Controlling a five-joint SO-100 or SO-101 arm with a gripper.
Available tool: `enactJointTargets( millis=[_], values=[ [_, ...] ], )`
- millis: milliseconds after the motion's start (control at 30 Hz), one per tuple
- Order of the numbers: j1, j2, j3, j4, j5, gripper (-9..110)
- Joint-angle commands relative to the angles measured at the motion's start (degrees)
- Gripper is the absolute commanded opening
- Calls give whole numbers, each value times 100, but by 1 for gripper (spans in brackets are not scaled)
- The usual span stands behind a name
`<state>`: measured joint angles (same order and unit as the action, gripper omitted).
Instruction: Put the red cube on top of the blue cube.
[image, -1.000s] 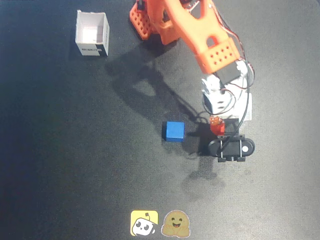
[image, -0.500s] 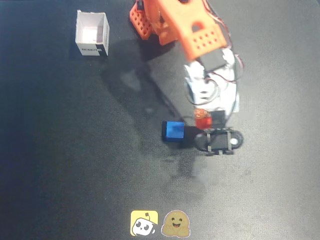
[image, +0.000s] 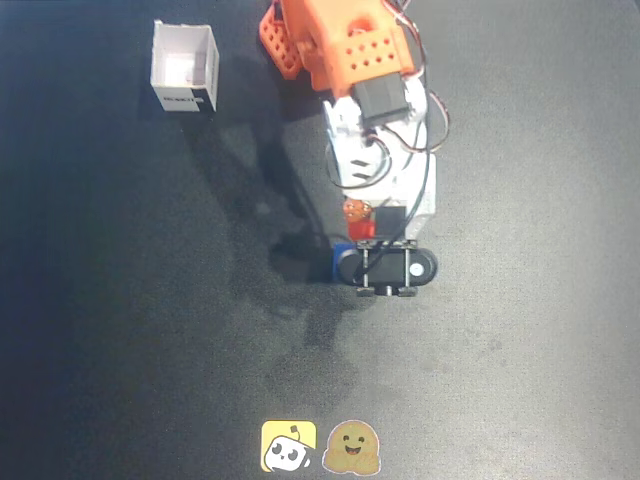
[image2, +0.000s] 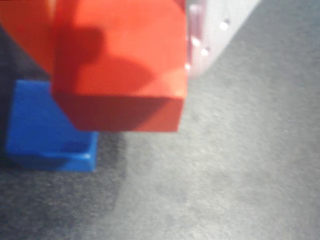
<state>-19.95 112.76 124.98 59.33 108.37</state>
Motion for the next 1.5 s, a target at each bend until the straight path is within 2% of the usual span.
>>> enactJointTargets(
  millis=[0, 567, 1467],
  values=[
    [211, 360, -9, 18, -193, 9],
    [756, 475, 281, 26, -431, 9],
    [721, -132, 712, -738, -457, 9]
  ],
)
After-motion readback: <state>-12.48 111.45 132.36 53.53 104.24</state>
